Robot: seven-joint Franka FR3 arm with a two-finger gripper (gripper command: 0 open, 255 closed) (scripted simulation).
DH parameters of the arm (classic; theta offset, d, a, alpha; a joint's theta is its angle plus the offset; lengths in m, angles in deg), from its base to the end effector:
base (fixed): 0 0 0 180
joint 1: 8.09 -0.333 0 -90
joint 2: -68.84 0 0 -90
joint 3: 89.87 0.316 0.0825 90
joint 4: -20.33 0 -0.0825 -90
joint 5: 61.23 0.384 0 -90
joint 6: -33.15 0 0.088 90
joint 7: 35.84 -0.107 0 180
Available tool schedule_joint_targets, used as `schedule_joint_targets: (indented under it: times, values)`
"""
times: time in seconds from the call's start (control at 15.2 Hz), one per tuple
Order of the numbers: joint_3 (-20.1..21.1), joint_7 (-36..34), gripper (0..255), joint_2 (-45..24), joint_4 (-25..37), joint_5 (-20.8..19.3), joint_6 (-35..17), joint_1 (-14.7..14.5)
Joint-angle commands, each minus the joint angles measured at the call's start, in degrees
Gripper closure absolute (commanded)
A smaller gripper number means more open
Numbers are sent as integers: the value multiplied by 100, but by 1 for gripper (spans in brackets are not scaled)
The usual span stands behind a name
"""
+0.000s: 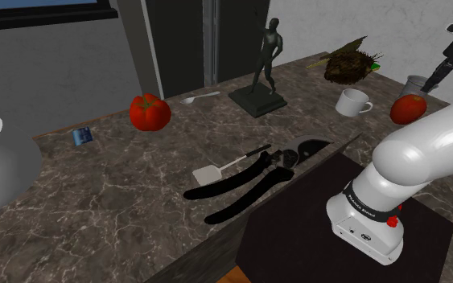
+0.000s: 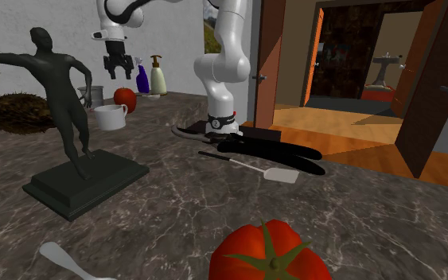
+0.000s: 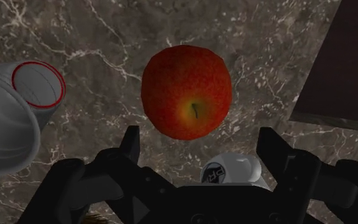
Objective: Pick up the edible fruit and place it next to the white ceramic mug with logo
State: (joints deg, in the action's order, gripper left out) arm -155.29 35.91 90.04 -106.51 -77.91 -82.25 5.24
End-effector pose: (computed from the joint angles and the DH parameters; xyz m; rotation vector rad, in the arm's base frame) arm 0.0582 -0.4937 0.4328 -3.1029 -0.0613 -0.1037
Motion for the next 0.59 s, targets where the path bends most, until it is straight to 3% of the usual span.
schedule_joint_targets:
  times: [0.0, 0.53]
  values:
    - [249, -65, 0, 174, 236, -68, 399, 146]
    - [323, -75, 0, 214, 354, -70, 556, 175]
